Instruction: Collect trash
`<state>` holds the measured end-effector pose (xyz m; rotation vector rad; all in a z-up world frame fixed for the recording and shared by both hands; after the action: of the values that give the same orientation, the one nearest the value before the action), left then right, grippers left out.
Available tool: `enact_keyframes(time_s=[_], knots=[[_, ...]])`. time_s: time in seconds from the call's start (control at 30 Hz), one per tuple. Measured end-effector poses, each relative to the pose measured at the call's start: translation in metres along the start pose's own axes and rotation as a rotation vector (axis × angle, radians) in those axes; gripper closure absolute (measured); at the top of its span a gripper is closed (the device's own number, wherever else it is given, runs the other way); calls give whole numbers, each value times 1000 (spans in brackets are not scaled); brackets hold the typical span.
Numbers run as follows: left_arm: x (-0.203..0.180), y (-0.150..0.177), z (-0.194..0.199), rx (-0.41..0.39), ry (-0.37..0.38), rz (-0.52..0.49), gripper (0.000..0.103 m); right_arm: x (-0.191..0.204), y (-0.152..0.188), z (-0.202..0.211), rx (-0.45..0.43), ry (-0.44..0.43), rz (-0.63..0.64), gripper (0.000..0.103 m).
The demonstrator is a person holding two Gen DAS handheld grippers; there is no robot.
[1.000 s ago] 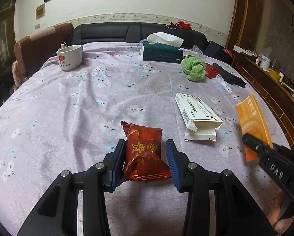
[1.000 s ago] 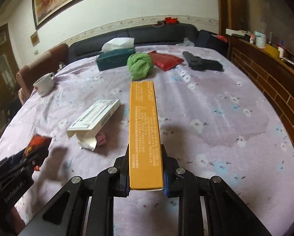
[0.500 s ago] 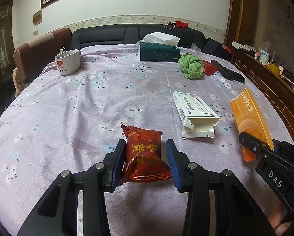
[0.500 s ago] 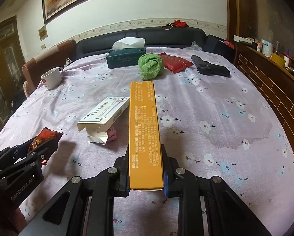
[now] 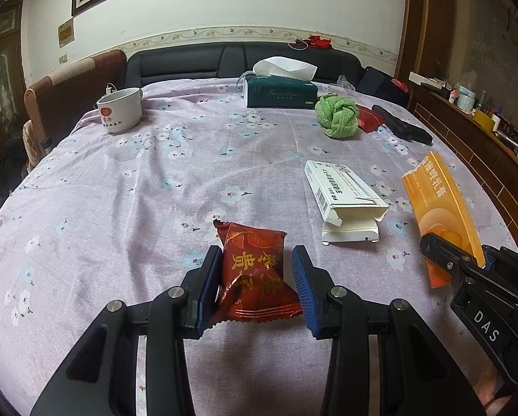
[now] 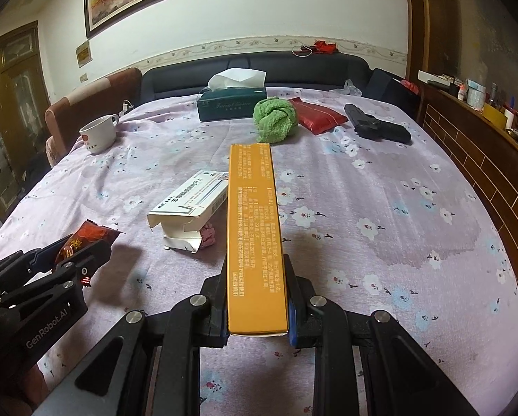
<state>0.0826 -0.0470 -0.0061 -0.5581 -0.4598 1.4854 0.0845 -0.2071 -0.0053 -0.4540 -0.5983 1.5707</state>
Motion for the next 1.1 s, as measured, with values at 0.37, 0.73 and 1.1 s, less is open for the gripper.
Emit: enact_keyframes(time_s=[0.37,0.73,1.1], knots=[[0,0,1,-4,-2,-2,63,1,0,2,-5,-1,5,79],[0,-1,5,-16,28,1,63,-2,-3,2,-6,2,-22,79],[-9,1,19,-31,134,-14,63,-17,14,34,38,-72,-97,79]])
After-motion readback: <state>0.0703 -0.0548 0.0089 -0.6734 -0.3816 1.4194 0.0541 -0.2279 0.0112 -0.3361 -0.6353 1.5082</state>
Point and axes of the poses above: each gripper's, at about its wrist camera, not at the fingertips, and z roughly against the way its jaws point, x to its left, y to its underside, the point moved 4 cm from there along -z, roughly the way its jaws point, and after that the axes turned 10 degrees about x, right-handed, at the moved point
